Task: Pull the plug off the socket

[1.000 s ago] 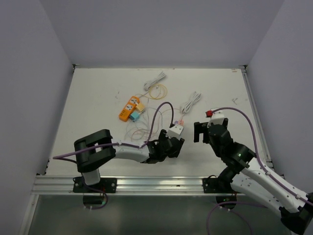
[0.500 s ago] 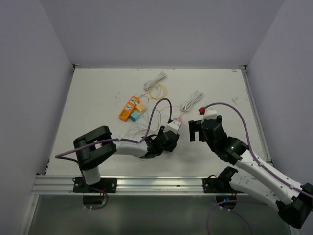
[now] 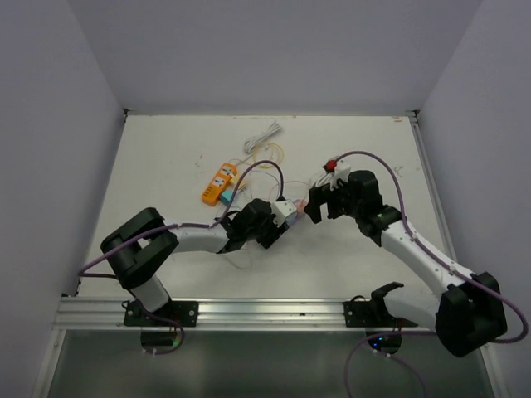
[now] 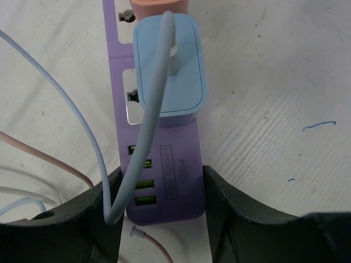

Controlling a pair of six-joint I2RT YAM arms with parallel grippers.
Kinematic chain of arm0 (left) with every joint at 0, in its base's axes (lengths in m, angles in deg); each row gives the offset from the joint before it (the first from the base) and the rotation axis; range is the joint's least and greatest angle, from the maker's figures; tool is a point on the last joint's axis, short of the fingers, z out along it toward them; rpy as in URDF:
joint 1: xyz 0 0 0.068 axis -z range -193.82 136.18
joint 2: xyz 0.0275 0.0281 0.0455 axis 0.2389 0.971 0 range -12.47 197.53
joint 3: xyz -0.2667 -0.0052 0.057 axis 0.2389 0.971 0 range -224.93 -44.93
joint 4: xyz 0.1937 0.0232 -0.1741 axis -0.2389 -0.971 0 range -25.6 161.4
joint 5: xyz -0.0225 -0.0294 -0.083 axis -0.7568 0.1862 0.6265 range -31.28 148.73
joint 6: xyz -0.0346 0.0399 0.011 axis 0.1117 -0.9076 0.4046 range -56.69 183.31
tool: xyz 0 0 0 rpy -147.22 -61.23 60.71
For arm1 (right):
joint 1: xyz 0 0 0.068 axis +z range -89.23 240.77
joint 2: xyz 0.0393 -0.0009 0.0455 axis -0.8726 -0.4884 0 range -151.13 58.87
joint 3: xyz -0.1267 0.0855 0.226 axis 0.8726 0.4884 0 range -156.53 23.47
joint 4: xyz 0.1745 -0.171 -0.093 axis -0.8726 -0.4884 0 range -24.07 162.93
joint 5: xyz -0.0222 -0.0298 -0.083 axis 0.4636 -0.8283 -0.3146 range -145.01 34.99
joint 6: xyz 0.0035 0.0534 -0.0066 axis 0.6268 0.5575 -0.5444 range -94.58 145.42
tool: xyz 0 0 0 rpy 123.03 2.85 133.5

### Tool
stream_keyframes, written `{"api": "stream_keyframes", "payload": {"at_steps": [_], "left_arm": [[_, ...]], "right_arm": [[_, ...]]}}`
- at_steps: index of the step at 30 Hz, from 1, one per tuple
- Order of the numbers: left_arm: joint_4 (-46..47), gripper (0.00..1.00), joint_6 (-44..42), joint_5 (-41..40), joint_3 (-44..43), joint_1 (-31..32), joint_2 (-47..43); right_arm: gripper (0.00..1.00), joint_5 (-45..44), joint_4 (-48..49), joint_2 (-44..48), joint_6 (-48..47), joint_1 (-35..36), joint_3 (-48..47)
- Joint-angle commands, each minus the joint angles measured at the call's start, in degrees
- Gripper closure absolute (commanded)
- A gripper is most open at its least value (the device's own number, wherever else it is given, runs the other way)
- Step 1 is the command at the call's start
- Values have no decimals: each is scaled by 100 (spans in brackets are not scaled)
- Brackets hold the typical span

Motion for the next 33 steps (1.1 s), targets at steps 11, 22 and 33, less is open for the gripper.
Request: {"api": "stream_keyframes", "payload": {"at_steps": [11,22,33], "left_arm": [[-544,100,-1354,3314,-123,-878,186],[-861,100,-1241,3543,-211,-1274,212],[-737,100,-1082,3429,-70,-1274,80]], "right_arm": [[15,2306,873,-1105,-1970,-276,-340],[18,3027,275,-1562,-2489,-400,-463],[25,2992,-146,-1913,-2788,-408,-674]]}}
